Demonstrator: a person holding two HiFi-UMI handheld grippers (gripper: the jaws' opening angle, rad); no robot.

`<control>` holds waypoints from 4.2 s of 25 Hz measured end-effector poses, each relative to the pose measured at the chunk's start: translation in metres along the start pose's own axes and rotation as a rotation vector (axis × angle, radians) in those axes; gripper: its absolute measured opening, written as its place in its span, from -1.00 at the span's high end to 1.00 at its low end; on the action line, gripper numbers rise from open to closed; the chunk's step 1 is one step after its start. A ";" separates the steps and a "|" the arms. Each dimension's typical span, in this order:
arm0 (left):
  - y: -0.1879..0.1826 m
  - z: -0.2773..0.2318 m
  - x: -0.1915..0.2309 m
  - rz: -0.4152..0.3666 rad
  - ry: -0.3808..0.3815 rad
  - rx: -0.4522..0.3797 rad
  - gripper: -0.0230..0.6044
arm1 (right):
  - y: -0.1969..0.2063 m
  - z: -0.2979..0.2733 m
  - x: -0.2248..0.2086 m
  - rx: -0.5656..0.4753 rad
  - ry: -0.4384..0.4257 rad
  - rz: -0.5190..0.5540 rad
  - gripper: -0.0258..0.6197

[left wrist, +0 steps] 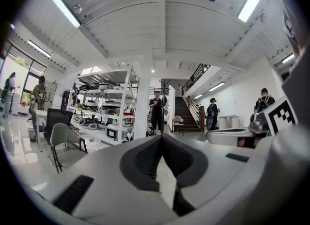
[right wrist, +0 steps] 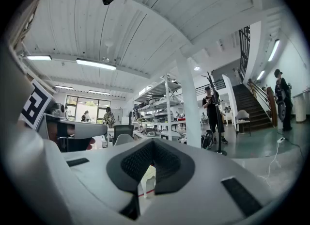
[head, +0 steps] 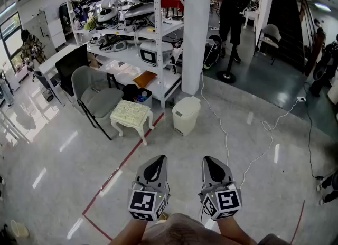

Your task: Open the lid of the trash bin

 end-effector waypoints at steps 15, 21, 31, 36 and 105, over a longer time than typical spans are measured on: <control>-0.006 -0.006 -0.013 -0.023 -0.036 0.000 0.93 | -0.005 0.010 -0.025 -0.021 -0.047 -0.015 0.83; -0.002 -0.004 -0.024 -0.020 -0.057 -0.005 0.93 | 0.001 0.024 -0.033 -0.022 -0.073 -0.032 0.82; 0.000 -0.035 -0.007 -0.026 -0.061 -0.005 0.93 | 0.004 -0.004 -0.048 -0.019 -0.057 -0.029 0.82; 0.005 -0.062 0.003 -0.026 -0.050 0.001 0.93 | 0.004 -0.029 -0.061 -0.020 -0.052 -0.021 0.82; -0.019 -0.474 0.178 -0.020 0.073 0.004 0.93 | -0.014 -0.418 -0.232 -0.028 0.022 -0.029 0.82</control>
Point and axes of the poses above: the fingertips, and each gripper's own axes: z backward along the fingers, x to its left, y out of its underside, the point moved 9 cm from there along z, backward along the fingers, and after that the axes turned 5 degrees about -y, right-handed, at the moved point
